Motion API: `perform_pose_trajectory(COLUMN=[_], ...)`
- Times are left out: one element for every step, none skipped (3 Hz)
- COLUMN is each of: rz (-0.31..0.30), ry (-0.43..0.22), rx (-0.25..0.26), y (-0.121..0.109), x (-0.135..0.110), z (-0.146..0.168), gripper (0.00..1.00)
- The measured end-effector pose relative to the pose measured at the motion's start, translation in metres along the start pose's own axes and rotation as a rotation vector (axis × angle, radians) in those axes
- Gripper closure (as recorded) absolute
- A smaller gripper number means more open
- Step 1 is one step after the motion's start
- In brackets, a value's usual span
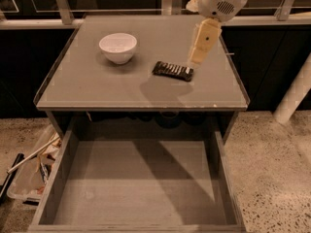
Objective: Place rxbar chocolate into top drawer
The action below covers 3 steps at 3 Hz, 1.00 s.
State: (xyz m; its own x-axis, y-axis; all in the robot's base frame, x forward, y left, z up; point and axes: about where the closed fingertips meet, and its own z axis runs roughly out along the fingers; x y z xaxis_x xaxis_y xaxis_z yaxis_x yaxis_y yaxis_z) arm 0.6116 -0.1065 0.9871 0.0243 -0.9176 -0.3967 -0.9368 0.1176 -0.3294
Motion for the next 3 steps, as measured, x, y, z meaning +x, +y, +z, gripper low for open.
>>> perform_pose_trajectory(rz=[-0.001,0.065,0.142], ry=[-0.022,-0.093,-0.142], rx=[0.013,0.012,0.024], y=[0.001,-0.004,-0.007], x=[-0.004,0.007,0.026], z=[-0.006,0.001,0.018], gripper=[0.0,0.0,0.0])
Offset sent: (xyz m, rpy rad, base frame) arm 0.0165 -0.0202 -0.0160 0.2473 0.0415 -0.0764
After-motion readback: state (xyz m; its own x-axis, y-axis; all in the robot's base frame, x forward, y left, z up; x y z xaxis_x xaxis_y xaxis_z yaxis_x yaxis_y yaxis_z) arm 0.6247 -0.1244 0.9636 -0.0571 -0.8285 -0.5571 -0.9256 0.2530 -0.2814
